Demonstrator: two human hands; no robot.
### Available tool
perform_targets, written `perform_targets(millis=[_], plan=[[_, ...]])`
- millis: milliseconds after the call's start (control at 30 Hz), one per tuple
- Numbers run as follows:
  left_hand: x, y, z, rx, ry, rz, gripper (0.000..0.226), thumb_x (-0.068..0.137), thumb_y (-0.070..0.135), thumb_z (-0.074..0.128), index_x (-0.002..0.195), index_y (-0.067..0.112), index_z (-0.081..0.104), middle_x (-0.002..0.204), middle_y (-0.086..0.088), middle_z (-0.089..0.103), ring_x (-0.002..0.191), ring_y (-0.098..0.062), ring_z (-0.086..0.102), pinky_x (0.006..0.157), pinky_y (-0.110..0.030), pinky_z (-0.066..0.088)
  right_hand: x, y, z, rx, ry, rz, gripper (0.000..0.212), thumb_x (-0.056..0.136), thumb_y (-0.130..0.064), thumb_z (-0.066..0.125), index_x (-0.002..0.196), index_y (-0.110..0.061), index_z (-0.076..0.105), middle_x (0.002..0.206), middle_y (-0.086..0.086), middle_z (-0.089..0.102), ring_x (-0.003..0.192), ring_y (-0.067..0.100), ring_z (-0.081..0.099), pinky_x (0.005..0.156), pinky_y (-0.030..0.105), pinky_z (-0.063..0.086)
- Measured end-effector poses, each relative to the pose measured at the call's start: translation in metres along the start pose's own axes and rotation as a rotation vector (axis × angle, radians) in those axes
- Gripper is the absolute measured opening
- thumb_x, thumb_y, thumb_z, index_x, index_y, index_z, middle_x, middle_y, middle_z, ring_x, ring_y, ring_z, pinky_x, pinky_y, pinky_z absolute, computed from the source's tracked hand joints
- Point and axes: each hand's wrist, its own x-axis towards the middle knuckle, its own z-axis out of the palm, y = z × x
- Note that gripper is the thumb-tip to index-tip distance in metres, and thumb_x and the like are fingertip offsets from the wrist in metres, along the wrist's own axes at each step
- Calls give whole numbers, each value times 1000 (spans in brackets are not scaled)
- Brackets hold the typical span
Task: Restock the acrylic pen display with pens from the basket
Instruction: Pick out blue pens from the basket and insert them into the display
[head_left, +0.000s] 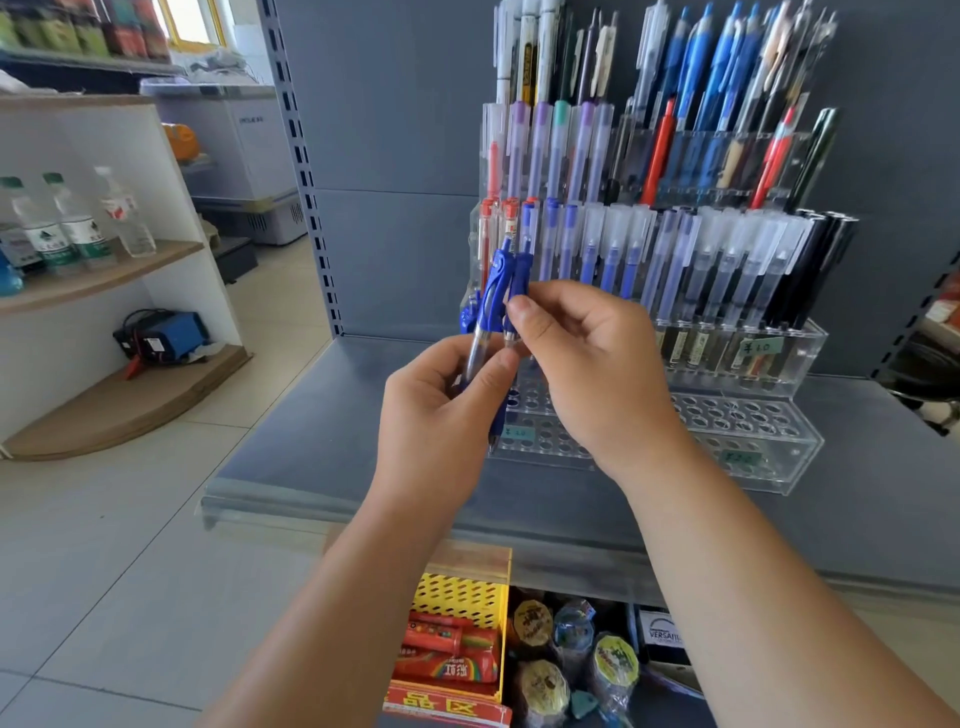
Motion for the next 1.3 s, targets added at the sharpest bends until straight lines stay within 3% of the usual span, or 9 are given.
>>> perform_targets(millis=[133,267,433,533,700,833,1000,1200,1300], plan=[[1,2,1,-78,-16,-16,15,100,14,54,97,17,68,56,11,50,48,-6,39,46,-18,34,1,3,-3,-89,90,-48,14,99,-16,59,100,-19,73,81,1,74,74,18,68,71,35,57],[2,3,0,-174,-14,-61,34,103,8,39,88,21,67,66,-8,41,56,-13,36,45,-19,32,3,7,-6,-185,168,-78,12,99,-21,60,96,-26,70,73,3,68,65,18,60,61,35,52],[1,0,1,-115,15,-63,30,104,10,42,100,18,71,69,-7,51,59,-11,43,50,-21,40,2,17,-4,-315,175,-50,12,99,-23,60,96,-27,70,70,-13,65,62,2,58,59,22,46],[2,-2,0,-58,38,-44,26,103,14,47,103,20,72,74,1,64,67,-8,54,60,-23,48,1,21,-2,-371,159,-27,15,98,-24,60,103,-22,74,80,-11,70,73,5,64,67,25,52],[2,-1,-1,-42,52,-28,22,102,15,50,103,21,71,88,-5,73,78,-6,64,70,-21,55,0,26,2,-466,149,17,12,96,-26,63,103,-30,71,76,-21,65,73,-2,63,66,17,49],[2,-3,-3,-66,56,-56,24,102,13,50,101,21,72,83,3,72,77,-6,63,71,-24,56,-2,31,9,-501,174,69,12,93,-29,66,104,-30,70,83,-16,70,78,6,67,72,37,57],[4,-6,-7,-49,63,-77,27,103,15,47,98,23,73,87,1,72,81,-12,64,75,-32,57,-3,33,8,-597,112,84,13,93,-29,65,104,-27,70,85,-12,71,75,9,67,69,39,58],[5,-7,-8,-71,-3,-103,30,104,11,43,104,16,73,84,0,67,78,-11,58,69,-30,48,-2,22,9,-537,188,9,16,91,-38,61,103,-28,68,89,-14,67,82,8,64,73,34,56],[6,-8,-7,-81,-26,-97,33,104,9,41,103,11,73,89,-17,66,79,-19,56,69,-35,45,-2,7,10,-323,183,-85,14,94,-31,59,99,-24,70,81,-9,68,73,8,62,67,23,52]])
